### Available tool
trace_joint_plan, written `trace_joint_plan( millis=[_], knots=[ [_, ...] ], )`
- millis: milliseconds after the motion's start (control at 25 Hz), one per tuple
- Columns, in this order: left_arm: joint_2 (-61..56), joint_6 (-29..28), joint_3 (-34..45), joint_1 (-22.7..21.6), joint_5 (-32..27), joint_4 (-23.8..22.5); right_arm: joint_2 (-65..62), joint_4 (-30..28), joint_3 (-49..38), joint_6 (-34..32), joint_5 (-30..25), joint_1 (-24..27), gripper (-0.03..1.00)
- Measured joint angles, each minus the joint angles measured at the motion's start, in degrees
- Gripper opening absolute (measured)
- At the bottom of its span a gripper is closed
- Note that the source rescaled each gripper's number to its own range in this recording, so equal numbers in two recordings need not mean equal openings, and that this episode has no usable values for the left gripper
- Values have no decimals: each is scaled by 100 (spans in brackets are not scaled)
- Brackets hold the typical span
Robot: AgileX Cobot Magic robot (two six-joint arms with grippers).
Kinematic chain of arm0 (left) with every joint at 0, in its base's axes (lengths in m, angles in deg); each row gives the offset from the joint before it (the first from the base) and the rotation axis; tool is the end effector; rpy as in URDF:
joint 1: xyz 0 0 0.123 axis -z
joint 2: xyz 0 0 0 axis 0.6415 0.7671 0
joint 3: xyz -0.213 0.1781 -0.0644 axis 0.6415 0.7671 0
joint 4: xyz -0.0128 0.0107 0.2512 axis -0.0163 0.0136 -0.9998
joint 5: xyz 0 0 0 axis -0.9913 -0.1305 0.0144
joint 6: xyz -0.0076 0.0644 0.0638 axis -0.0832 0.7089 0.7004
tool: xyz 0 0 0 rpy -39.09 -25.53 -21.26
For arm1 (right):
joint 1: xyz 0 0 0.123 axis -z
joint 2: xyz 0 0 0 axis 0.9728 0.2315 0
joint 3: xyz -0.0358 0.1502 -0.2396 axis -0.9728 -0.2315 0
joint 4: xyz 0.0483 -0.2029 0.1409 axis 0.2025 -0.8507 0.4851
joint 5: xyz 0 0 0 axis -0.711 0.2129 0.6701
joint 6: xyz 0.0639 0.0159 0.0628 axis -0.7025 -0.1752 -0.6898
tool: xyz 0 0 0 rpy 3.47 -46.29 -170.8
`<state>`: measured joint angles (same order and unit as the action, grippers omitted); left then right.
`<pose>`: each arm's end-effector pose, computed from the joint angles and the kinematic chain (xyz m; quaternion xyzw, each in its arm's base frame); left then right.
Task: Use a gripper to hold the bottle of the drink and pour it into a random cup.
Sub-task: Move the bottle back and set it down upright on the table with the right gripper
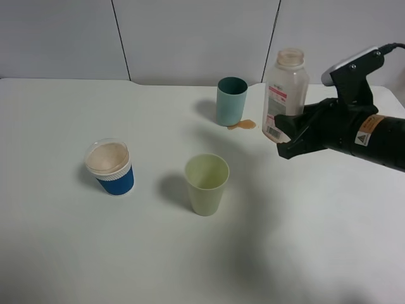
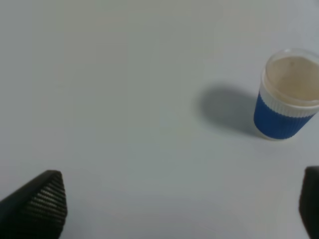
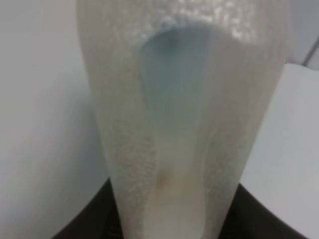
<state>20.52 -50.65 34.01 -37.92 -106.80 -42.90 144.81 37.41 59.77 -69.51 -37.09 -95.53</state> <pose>-0.0061 0.0006 0.2792 0.0223 0.8483 -0.0017 0.5290 0.2137 0.0848 0.1770 -0.2548 0.7925 0.0834 0.5477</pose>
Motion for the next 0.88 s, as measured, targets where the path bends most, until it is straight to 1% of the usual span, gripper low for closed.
trace_joint_plan(
  millis=[160, 280, 400, 520, 640, 720, 800, 880],
  knots=[
    [0, 0, 0, 0, 0, 30, 44, 781, -529, 531, 1053, 60, 0],
    [0, 0, 0, 0, 0, 0, 236, 1587, -859, 987, 1860, 64, 0],
    [0, 0, 0, 0, 0, 0, 573, 2384, -1085, 1153, 2328, 64, 0],
    [0, 0, 0, 0, 0, 0, 1038, 2889, -1151, 1159, 2616, 64, 0],
    [0, 0, 0, 0, 0, 30, 1635, 3094, -1169, 1059, 3052, 64, 0],
    [0, 0, 0, 0, 0, 30, 2001, 3115, -1169, 890, 3374, 64, 0],
    [0, 0, 0, 0, 0, 0, 2441, 3144, -1169, 714, 3491, 64, 0],
    [0, 0, 0, 0, 0, 0, 2807, 3158, -1107, 598, 3494, 64, 0]
  ],
)
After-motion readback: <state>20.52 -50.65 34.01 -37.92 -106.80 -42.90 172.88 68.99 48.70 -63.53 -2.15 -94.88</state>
